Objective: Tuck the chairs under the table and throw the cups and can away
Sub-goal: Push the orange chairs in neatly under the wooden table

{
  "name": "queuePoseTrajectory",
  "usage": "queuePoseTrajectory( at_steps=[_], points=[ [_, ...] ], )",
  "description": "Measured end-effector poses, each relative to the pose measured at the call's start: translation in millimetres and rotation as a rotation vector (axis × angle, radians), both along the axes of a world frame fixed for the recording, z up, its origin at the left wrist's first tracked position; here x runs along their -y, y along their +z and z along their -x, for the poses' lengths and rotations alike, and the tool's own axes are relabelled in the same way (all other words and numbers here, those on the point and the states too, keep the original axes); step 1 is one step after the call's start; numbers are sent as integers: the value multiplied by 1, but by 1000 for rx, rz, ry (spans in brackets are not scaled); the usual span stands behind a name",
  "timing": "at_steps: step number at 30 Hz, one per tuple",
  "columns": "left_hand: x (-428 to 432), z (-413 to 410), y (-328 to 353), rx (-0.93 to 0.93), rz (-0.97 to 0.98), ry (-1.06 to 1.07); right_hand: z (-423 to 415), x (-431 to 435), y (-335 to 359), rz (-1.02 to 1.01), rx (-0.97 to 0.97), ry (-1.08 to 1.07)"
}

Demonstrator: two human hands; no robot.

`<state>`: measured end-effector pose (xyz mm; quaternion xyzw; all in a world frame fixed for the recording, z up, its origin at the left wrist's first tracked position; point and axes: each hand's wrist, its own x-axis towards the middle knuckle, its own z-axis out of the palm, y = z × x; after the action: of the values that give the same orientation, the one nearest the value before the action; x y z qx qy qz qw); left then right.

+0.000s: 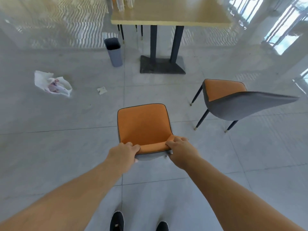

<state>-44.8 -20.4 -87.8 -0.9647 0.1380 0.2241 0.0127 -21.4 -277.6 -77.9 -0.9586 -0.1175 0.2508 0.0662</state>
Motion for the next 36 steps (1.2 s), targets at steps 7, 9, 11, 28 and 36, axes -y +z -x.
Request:
queuePoseTrajectory(
  at_steps=[7,9,11,28,36],
  points=[
    [-7,-22,-7,-3,164,145,-30,4,-11,-172,76,90],
    [-13,-45,-7,6,207,173,-51,-2,-13,-177,85,88],
    [-22,-73,-9,17,225,180,-77,-10,-14,-162,90,89],
    [-74,-366,-14,28,274,133,-345,-59,-9,-120,94,9],
    [-65,-500,-12,34,254,174,-488,-48,-6,-130,81,68]
  ],
)
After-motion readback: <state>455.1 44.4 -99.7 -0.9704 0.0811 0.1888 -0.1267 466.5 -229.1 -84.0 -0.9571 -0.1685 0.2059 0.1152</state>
